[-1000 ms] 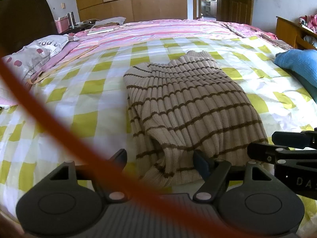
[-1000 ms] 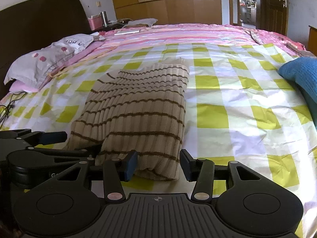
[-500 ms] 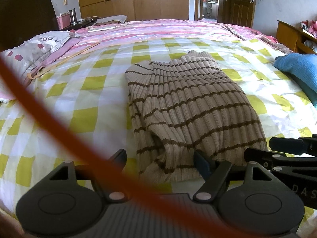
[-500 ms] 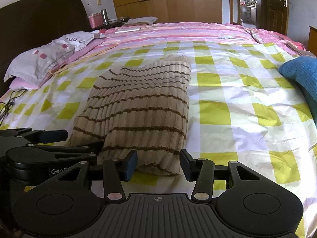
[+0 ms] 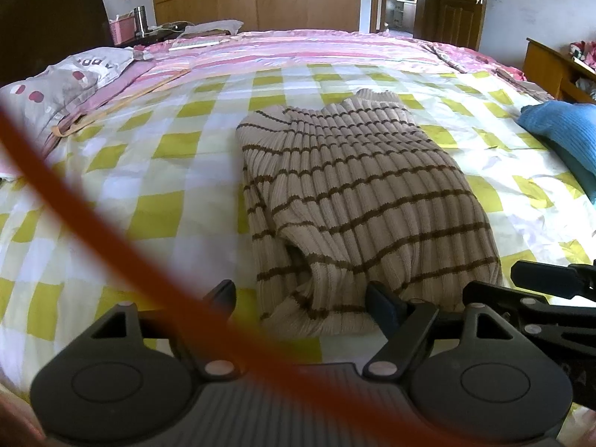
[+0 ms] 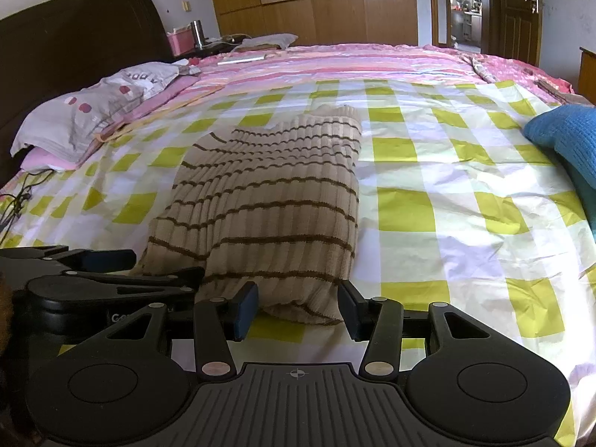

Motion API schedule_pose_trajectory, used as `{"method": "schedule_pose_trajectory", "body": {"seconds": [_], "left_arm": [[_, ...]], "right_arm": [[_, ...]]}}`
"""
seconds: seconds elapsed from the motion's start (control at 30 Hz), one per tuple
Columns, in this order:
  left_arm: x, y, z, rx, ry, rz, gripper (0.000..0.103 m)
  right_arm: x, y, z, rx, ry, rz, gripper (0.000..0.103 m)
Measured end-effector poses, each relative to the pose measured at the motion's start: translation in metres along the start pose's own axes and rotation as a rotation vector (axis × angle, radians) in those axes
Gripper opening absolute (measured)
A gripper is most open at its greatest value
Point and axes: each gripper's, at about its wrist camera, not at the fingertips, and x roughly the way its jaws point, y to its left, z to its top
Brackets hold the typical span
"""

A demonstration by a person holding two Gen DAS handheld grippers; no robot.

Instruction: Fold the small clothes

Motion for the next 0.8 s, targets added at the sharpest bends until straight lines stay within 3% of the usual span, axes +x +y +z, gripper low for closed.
{"method": "schedule_pose_trajectory", "body": {"seconds": [0.03, 0.2, 0.8], "left_arm": [[0.001, -0.001, 0.000, 0.004, 0.006, 0.015, 0.103], [0.000, -0.006, -0.003, 0.037, -0.002, 0.051, 0.103], [-0.033, -0.010, -0.021, 0.041, -0.012, 0.021, 0.103]], "right_arm": [[0.000, 0.000, 0.000, 0.000, 0.000, 0.000, 0.047], [-0.002, 0.000, -0.001, 0.002, -0.002, -0.002, 0.047], [-0.035, -0.003, -0.016, 0.036, -0.047, 0.006, 0.051]]}}
